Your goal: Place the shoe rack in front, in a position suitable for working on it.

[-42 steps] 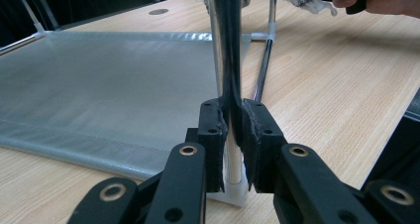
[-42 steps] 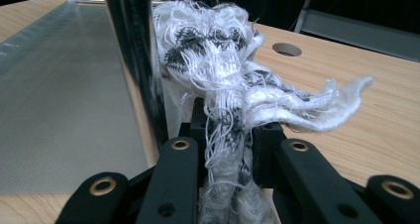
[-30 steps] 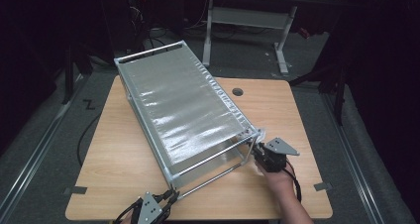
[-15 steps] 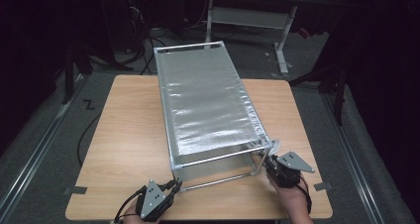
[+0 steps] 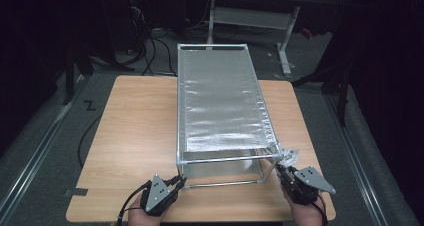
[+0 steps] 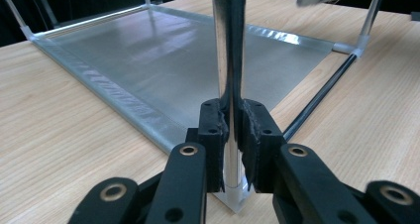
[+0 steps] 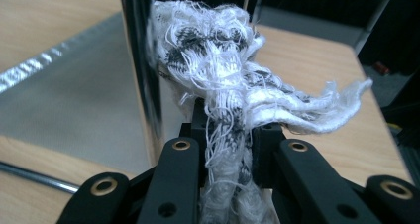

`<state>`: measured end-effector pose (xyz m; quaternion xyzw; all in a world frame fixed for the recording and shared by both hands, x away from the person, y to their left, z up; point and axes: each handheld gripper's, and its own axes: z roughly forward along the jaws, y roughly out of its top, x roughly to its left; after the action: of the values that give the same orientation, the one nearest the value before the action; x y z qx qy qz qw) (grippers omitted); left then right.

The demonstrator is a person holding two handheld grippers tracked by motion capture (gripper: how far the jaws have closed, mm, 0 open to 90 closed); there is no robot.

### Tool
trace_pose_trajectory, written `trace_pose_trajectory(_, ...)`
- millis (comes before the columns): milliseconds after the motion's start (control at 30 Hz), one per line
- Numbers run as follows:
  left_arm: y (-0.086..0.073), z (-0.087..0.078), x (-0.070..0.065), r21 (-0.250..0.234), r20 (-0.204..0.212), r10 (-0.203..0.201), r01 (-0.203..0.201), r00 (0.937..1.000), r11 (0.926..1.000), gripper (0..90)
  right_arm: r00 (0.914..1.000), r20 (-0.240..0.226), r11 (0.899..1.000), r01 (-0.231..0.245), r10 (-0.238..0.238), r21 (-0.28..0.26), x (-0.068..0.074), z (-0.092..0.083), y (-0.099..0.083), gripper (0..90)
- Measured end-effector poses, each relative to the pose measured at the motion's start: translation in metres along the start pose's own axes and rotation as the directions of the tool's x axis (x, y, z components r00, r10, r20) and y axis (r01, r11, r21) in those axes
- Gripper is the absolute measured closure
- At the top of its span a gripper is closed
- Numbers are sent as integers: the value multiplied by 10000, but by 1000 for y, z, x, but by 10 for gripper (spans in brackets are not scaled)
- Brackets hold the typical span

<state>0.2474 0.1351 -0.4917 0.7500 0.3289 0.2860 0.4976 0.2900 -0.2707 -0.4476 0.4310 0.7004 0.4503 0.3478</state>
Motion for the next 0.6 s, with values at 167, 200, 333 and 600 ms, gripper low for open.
trace_pose_trajectory(167,-1,-1,1,-22,-130,-55,54,9999,10000,792,9996,147,9985,-236,244,-491,-5,-16,9,777)
trace_pose_trajectory(200,-1,-1,1,-21,-164,-47,47,9999,10000,791,9996,162,9983,-237,246,-532,-6,-17,10,777)
trace_pose_trajectory(333,-1,-1,1,-10,-163,-15,14,9999,10000,791,9992,288,9969,-270,292,-744,-6,-26,15,777)
trace_pose_trajectory(600,-2,-2,0,-65,-180,27,-28,9998,10000,792,9987,447,9970,-201,235,-752,-4,-37,18,776)
